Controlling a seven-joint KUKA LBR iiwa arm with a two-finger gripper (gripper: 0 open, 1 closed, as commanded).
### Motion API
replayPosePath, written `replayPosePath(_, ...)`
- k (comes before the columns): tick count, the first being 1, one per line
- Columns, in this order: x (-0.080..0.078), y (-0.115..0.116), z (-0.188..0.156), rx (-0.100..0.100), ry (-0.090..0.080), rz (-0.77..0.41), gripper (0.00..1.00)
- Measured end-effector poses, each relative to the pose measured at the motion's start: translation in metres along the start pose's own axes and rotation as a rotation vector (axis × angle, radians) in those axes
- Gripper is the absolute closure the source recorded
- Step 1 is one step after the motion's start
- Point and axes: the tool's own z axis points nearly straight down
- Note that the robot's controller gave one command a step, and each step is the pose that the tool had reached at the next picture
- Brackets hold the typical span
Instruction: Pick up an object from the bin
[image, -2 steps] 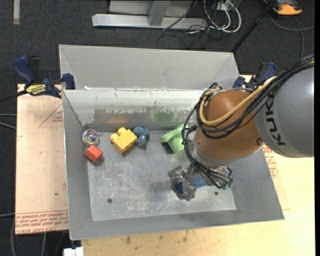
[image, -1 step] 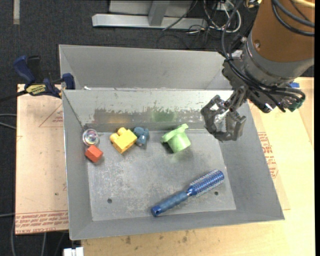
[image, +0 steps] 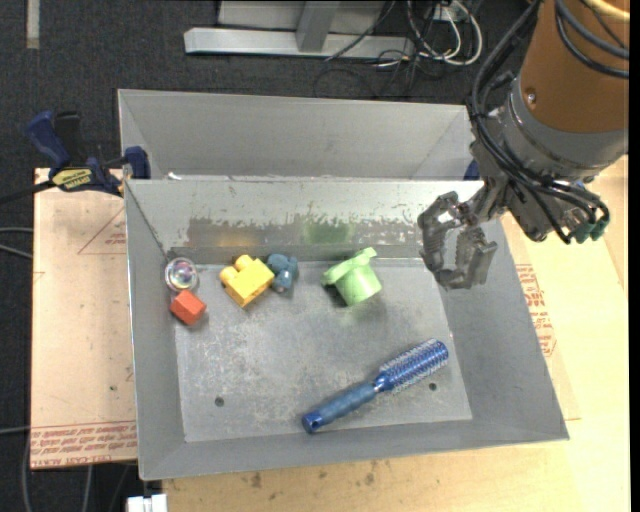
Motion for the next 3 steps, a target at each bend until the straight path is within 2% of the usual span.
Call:
replayPosePath(1,-0.007,0.0072,-0.0001,0.0,-0.002,-0.938,1.0)
replayPosePath(3,-0.0069,0.0071,0.0001,-0.001,-0.001,-0.938,1.0)
